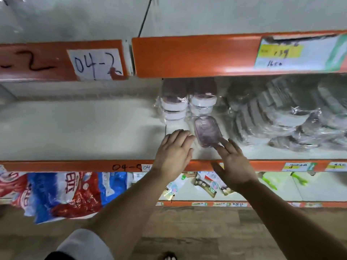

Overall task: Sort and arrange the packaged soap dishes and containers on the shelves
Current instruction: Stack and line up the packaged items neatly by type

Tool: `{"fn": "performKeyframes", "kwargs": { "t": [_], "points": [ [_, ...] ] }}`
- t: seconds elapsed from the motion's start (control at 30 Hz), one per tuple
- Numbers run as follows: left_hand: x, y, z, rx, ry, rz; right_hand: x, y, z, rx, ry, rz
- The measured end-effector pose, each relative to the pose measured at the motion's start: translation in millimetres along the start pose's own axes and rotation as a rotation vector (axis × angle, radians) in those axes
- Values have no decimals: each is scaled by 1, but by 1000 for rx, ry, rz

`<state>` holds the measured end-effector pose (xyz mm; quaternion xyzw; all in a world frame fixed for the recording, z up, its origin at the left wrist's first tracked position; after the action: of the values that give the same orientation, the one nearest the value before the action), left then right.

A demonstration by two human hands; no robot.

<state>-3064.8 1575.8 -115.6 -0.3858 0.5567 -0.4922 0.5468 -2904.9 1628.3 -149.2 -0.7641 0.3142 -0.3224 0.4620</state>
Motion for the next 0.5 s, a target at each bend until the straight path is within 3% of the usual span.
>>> {"fn": "performKeyframes", "kwargs": {
  "t": [0.13,0.3,0.5],
  "points": [
    [-22,10,-34,10,-65,69,-31,16,1,51,51,42],
    [-64,3,-72,69,-184,217,-51,23,1,-8,111,223],
    [-107,19,-102,9,-372,132,-68,30,7,-38,95,334]
  ]
}}
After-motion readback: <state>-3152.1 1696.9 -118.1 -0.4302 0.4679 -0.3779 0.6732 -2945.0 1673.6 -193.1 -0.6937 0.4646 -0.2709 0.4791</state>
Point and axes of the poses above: each hand's wrist, its own x-axis away from the middle knuckle, its own y-axis out of the palm, z = x × y, the point moved 6 cm from there along -x, towards the middle knuckle, and after that the axes turned 8 degrees about -z, right-handed, at the moved point
